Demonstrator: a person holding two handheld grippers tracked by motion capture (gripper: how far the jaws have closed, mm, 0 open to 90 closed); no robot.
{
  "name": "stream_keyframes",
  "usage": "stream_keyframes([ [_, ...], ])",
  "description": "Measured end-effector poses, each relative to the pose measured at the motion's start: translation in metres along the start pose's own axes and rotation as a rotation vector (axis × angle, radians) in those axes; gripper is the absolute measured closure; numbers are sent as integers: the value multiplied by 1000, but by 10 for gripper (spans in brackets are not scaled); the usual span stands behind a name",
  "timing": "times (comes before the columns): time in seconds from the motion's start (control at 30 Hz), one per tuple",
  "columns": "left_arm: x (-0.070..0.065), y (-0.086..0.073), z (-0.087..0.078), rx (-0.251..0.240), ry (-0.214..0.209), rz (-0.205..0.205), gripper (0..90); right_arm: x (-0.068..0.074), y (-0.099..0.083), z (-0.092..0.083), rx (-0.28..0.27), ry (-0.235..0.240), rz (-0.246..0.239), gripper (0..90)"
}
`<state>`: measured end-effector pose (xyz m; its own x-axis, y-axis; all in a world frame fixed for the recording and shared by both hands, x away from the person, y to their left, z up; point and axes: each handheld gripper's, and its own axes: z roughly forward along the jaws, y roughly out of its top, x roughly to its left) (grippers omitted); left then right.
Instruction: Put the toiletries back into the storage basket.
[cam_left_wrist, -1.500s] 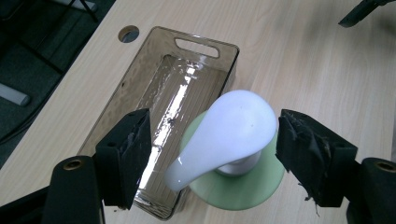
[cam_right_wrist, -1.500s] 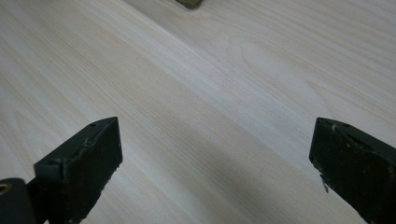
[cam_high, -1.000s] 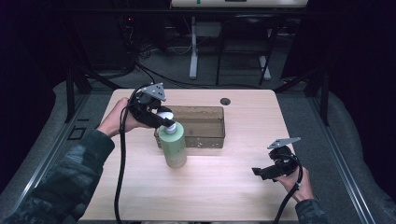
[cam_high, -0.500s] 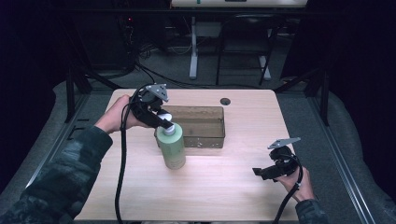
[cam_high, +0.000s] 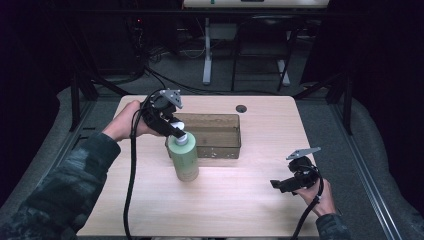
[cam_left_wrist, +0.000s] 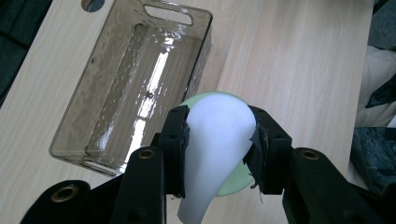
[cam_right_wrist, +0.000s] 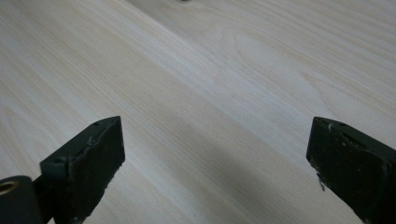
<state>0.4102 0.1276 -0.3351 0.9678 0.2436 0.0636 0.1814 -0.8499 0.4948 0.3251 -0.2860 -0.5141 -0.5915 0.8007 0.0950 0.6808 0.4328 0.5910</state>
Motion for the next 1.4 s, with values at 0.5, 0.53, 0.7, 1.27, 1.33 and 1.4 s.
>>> stream_keyframes([
  [0.5,-6,5,-1,39,14,-27,624,-1,-4,3,31,-2,3,13],
  [0.53,-6,6,-1,47,16,-22,624,-1,-4,3,34,-5,1,9],
  [0.7,-10,8,-1,54,13,-17,624,-2,-4,4,37,-11,0,3],
  [1.27,-14,12,-19,58,40,-36,625,-3,-4,2,39,-24,-9,2],
  [1.33,-14,13,-21,53,43,-41,625,-3,-4,2,40,-23,-8,2],
  [1.4,-13,14,-23,57,47,-44,625,-4,-5,2,41,-22,-5,2],
])
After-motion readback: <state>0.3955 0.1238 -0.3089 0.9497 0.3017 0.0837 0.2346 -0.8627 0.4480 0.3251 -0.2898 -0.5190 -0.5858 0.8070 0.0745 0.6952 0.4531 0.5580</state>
